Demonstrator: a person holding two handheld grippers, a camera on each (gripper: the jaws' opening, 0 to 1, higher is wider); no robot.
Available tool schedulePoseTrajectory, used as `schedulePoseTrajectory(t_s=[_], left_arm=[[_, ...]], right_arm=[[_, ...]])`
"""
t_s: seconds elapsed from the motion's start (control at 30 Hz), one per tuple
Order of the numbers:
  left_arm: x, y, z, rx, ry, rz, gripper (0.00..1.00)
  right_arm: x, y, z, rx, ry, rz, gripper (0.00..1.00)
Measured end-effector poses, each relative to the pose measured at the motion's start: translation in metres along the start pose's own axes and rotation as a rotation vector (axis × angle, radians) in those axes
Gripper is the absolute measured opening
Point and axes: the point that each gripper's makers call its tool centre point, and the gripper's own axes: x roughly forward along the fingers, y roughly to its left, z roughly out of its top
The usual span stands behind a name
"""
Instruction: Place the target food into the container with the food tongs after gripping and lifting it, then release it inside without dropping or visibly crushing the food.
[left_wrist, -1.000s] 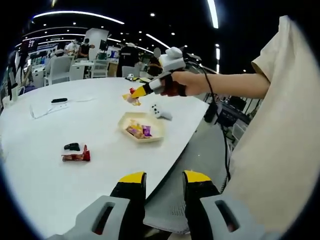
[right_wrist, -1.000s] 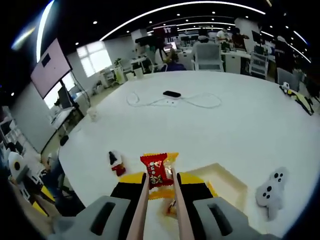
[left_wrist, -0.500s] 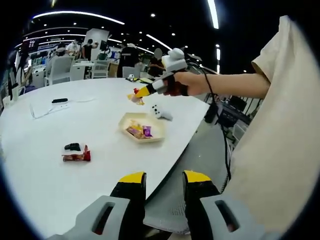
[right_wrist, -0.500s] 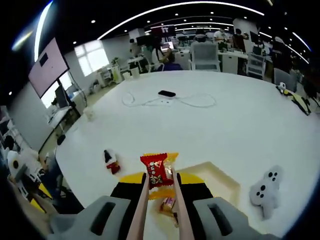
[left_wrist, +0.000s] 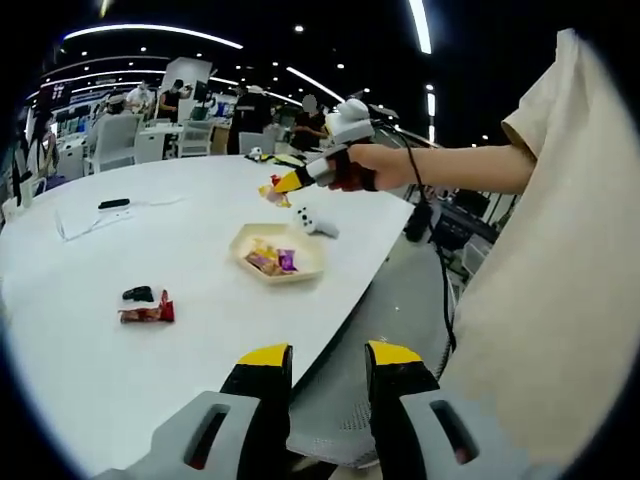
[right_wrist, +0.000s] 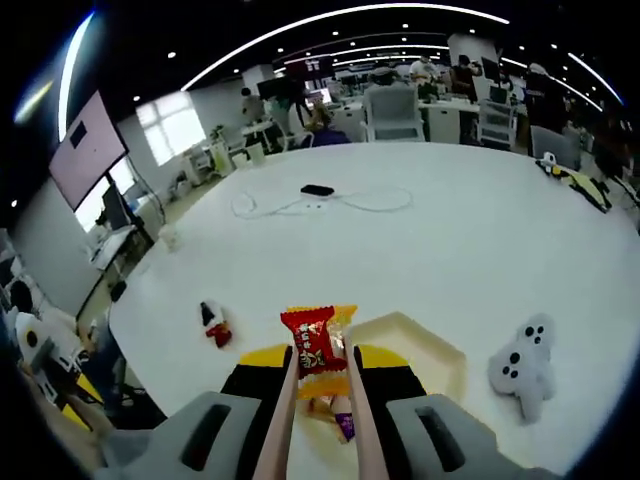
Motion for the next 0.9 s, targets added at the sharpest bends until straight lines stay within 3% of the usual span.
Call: schedulePoseTrajectory(t_s=[0.37,0.9], left_arm=[[0.004,-0.008,0.0,0.007,0.004,-0.016,0.28],[0.001,-0.006,0.002,-0.001,-0.002,0.008,0.28]], right_arm=[[-0.01,-0.011,-0.001,0.015,-0.01,-0.017,0.23],[-0.004,-0.015,-0.008,0.031,0.008,-0.016,0.24]])
